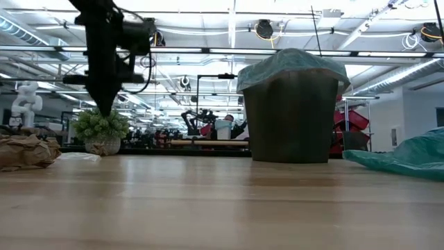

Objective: Place trash/remove bag and relplace
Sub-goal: Put the brown paper into the trash bin

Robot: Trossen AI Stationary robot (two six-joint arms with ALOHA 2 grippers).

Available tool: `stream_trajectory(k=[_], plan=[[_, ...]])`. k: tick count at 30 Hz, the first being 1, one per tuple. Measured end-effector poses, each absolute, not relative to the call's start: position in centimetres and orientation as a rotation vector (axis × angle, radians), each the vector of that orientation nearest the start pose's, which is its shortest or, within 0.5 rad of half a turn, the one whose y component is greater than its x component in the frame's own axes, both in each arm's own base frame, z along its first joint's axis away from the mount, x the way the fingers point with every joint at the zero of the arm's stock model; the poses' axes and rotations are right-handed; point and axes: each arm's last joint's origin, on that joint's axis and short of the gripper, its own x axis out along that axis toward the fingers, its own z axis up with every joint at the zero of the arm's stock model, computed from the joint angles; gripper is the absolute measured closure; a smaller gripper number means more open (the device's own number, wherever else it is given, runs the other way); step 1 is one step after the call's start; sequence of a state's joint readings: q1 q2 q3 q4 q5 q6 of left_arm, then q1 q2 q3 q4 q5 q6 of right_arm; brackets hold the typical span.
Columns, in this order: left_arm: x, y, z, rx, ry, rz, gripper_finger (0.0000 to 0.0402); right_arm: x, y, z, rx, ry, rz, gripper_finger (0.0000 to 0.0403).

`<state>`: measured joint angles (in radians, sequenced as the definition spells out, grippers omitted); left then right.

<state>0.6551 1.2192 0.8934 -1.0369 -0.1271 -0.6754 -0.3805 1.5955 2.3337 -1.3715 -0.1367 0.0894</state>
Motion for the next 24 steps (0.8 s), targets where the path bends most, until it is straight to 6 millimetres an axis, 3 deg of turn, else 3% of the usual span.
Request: stream_trajectory(k=[6, 19, 24], plan=[[14.7, 14.2, 21.7, -0.866, 1.165, 1.283, 0.0393, 22.9, -8.7, 52.0, 0.26, 0.603, -0.267, 0.0403], [15.1, 17.4, 18.8, -0.894, 1.225, 1.308, 0.0291, 22.9, -8.7, 51.9, 0.279, 0.61, -0.269, 0.0403], [15.0, 18.7, 16.9, -0.916, 1.277, 1.326, 0.0272, 22.9, -8.6, 51.9, 0.286, 0.61, -0.248, 0.0403]])
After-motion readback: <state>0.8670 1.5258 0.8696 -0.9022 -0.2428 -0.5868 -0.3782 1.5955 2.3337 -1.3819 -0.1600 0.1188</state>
